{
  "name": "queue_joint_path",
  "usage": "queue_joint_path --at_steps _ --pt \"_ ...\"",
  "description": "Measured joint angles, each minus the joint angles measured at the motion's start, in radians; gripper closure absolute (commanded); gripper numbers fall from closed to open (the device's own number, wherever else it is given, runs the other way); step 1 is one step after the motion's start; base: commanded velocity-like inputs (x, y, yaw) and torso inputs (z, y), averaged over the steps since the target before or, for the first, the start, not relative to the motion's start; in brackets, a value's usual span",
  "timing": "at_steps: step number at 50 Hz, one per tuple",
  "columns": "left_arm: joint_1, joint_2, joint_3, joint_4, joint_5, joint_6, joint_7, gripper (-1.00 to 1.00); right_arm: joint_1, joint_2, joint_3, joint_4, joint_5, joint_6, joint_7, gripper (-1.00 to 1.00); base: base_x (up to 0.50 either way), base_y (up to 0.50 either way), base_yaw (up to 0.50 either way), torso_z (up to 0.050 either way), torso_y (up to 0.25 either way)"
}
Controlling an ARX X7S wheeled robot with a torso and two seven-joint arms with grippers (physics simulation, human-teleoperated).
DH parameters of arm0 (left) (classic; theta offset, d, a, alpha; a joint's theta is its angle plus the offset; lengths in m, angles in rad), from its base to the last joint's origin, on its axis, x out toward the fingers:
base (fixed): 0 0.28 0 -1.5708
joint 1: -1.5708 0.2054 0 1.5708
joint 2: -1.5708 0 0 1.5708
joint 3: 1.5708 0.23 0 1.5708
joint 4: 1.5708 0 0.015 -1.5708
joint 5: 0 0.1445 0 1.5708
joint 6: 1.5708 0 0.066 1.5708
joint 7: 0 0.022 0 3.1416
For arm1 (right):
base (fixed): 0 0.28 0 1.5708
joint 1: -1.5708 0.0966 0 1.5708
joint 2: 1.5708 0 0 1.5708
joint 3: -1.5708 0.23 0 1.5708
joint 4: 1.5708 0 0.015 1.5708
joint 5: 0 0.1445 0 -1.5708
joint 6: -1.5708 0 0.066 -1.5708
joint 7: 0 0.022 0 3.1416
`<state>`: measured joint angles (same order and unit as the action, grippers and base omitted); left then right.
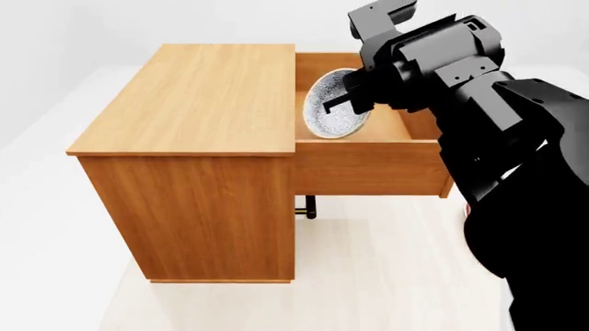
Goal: Open the top drawer of the cabinet and put the bowl in it.
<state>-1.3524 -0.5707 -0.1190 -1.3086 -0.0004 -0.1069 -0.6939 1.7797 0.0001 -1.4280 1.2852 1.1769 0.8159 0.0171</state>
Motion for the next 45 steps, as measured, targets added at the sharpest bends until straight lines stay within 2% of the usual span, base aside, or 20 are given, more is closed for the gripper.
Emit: queue_joint_path --at_steps 5,15,28,29,45 --pt "0.001 0.0 -0.001 0.0 0.0 0.003 0.0 -1.0 -0.013 0.0 0.08 0.01 -0.052 0.005 -0.005 1.0 0.0 0.0 0.0 0.0 0.002" --pt "0.003 0.0 -0.002 0.0 0.0 0.008 -0.001 -1.0 -0.046 0.0 0.342 0.021 -0.282 0.03 -0.031 1.0 0.0 0.0 0.0 0.0 0.0" --pt "0.005 0.001 -0.004 0.0 0.0 0.012 -0.001 -1.0 -0.074 0.001 0.595 0.024 -0.517 0.05 -0.052 1.0 0.0 0.0 0.0 0.0 0.0" --pt "0.005 0.001 -0.004 0.0 0.0 0.013 -0.001 -1.0 -0.075 0.001 0.614 0.024 -0.534 0.052 -0.054 -1.0 0.0 0.0 0.0 0.0 0.0" --pt "0.007 0.001 -0.005 0.0 0.0 0.019 0.002 -1.0 -0.066 0.003 0.939 0.024 -0.843 0.046 -0.083 -1.0 0.0 0.0 0.0 0.0 0.0"
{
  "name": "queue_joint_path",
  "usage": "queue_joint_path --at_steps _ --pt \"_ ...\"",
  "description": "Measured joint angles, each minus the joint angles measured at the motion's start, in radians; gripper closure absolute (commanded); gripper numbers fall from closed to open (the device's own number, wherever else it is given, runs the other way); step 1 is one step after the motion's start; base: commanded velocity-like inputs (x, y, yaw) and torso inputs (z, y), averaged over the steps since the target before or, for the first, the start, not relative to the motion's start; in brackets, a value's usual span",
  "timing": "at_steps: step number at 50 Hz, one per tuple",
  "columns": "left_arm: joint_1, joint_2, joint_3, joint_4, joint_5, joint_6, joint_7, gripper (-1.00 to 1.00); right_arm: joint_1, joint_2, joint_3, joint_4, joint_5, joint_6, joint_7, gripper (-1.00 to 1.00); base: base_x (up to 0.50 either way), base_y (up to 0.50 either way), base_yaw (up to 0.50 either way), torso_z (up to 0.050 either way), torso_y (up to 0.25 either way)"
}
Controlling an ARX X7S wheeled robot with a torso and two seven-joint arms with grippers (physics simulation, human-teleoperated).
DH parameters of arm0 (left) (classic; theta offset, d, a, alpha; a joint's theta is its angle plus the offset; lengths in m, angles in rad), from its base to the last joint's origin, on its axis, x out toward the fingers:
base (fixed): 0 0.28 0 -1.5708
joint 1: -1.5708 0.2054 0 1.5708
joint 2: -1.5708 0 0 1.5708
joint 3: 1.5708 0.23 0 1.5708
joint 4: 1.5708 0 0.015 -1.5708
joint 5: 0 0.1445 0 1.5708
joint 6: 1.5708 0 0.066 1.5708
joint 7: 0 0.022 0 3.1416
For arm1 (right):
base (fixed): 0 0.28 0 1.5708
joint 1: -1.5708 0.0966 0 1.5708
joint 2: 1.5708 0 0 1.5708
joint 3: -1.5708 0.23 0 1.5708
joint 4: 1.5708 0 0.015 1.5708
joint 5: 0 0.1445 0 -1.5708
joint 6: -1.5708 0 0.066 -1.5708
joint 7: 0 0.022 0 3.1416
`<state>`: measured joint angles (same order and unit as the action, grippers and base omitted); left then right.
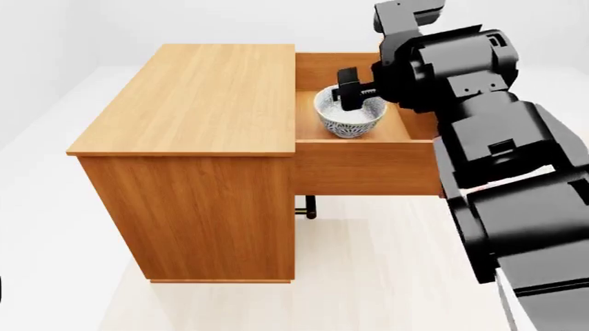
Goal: Open the top drawer of the cabinet and put the bowl in it.
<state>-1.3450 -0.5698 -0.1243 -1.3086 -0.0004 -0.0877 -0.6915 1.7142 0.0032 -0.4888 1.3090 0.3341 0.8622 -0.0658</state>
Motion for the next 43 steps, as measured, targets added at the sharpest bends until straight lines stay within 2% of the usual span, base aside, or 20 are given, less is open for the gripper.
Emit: queue_joint_path --at_steps 7,13,16,28,43 --pt "0.001 0.0 -0.001 0.0 0.0 0.002 0.0 -1.0 0.062 0.004 0.096 0.0 -0.134 -0.126 0.069 -1.0 0.0 0.0 0.0 0.0 0.0" --pt "0.001 0.0 -0.001 0.0 0.0 0.004 0.0 -1.0 0.143 0.003 0.109 -0.004 -0.218 -0.243 0.136 -1.0 0.0 0.0 0.0 0.0 0.0" --pt "0.002 0.0 -0.001 0.0 0.0 0.005 0.001 -1.0 0.158 0.012 0.11 -0.082 -0.24 -0.24 0.164 -1.0 0.0 0.0 0.0 0.0 0.0" --pt "0.003 0.0 0.0 0.0 0.001 0.009 0.002 -1.0 0.0 0.101 0.167 -0.811 -0.232 0.057 0.238 -1.0 0.0 0.0 0.0 0.0 0.0" --pt "0.008 0.001 0.001 0.0 0.002 0.032 -0.014 -1.0 -0.468 0.214 0.219 -1.83 -0.192 0.352 0.322 -1.0 0.0 0.0 0.0 0.0 0.0"
